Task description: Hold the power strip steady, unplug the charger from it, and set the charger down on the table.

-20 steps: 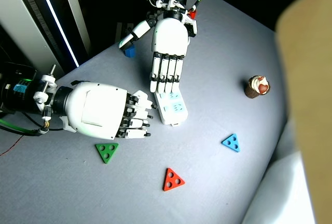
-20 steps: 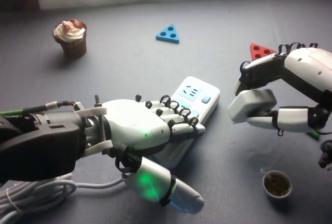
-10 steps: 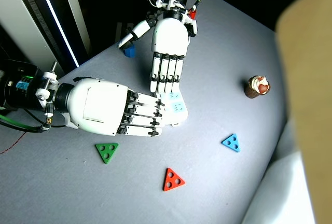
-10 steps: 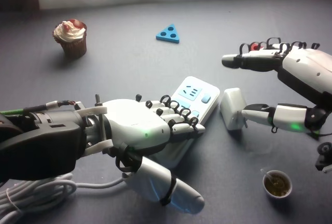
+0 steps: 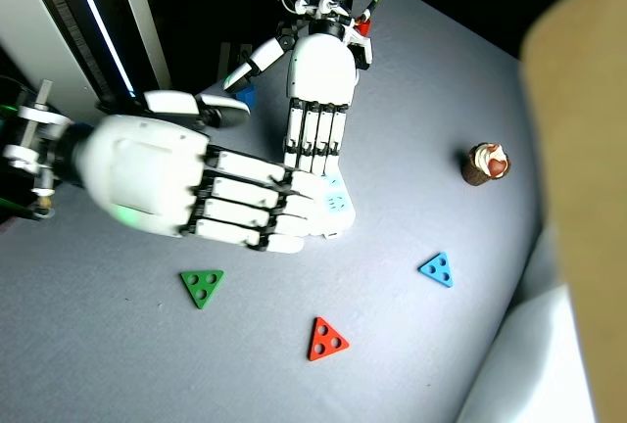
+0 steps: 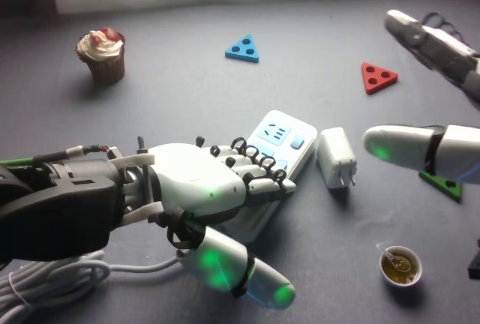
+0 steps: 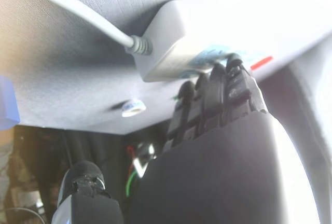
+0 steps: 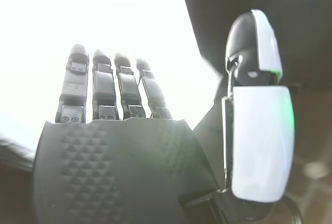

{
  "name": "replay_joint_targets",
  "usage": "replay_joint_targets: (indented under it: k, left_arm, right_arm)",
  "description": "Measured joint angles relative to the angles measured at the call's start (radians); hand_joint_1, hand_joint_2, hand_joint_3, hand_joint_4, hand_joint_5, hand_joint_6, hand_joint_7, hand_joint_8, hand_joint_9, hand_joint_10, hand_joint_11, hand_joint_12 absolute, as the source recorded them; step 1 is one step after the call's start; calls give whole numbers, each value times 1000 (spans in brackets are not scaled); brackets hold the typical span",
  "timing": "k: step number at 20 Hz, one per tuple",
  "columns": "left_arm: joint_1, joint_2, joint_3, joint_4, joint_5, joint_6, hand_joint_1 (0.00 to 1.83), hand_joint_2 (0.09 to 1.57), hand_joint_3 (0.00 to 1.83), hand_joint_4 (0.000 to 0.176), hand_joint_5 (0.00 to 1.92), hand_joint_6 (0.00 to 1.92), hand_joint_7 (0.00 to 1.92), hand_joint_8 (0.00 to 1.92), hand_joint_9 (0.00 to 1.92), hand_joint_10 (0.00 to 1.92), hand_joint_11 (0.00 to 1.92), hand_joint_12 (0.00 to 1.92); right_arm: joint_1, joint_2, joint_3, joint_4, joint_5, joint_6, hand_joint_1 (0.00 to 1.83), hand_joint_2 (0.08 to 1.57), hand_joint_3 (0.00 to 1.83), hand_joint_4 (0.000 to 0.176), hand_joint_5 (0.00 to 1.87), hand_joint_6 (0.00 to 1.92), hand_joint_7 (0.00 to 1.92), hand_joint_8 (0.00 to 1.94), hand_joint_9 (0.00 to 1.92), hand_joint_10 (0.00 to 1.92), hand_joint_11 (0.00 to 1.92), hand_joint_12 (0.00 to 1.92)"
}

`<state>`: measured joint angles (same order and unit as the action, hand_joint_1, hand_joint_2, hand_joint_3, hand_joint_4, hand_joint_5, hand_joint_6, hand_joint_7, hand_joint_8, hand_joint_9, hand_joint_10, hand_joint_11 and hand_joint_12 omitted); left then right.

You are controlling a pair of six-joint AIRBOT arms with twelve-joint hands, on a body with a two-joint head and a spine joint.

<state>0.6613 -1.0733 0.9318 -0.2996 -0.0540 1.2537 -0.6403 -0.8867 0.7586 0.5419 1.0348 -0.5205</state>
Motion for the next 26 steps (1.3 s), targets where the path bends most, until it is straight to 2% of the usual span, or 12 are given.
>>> replay_joint_targets:
  k: [1, 4, 10, 11, 13, 15, 20, 26]
  left_arm:
    - [-3, 0, 0, 0, 2, 0, 0, 884, 1, 0, 34, 1, 15, 0, 1, 0, 26, 11]
    - [-11, 6, -8, -5, 11, -1, 0, 880, 0, 0, 29, 0, 17, 2, 2, 1, 18, 7]
    - [-67, 40, -26, -9, 61, -5, 0, 889, 2, 0, 29, 5, 21, 5, 4, 1, 23, 10]
    - [-80, 50, -31, -8, 66, -5, 0, 890, 3, 0, 26, 3, 17, 2, 0, 0, 21, 9]
    - [-121, 66, -41, -6, 68, -5, 0, 892, 3, 0, 24, 2, 9, 0, 0, 0, 9, 4]
    - [-173, 81, -54, 1, 66, -5, 0, 898, 5, 0, 36, 6, 22, 6, 0, 0, 31, 13]
    - [-243, 107, -55, 19, 97, -5, 0, 893, 1, 0, 52, 11, 40, 11, 8, 3, 45, 19]
    - [-336, 140, -44, 40, 169, -5, 0, 890, 0, 0, 52, 6, 42, 6, 15, 5, 57, 24]
  right_arm:
    - [0, 26, -39, 90, -10, -3, 709, 963, 0, 0, 0, 0, 0, 0, 0, 0, 1, 42]
    - [0, 103, -95, 205, -71, -34, 727, 969, 1, 0, 0, 0, 0, 0, 0, 0, 0, 26]
    - [-20, 165, -210, 348, -113, -17, 713, 990, 6, 0, 0, 0, 0, 0, 0, 0, 16, 32]
    - [-27, 178, -232, 362, -129, -17, 666, 1001, 10, 0, 0, 0, 0, 0, 0, 0, 25, 37]
    - [-33, 193, -267, 373, -135, -10, 684, 996, 4, 0, 0, 0, 0, 0, 0, 0, 19, 37]
    - [-36, 195, -288, 377, -112, -14, 713, 1010, 6, 0, 0, 0, 0, 0, 0, 0, 0, 1]
    - [-64, 211, -358, 364, -76, -24, 670, 1018, 7, 0, 0, 0, 0, 0, 0, 0, 13, 6]
    - [-63, 210, -367, 372, 1, -34, 696, 1018, 3, 0, 0, 0, 0, 0, 0, 0, 8, 5]
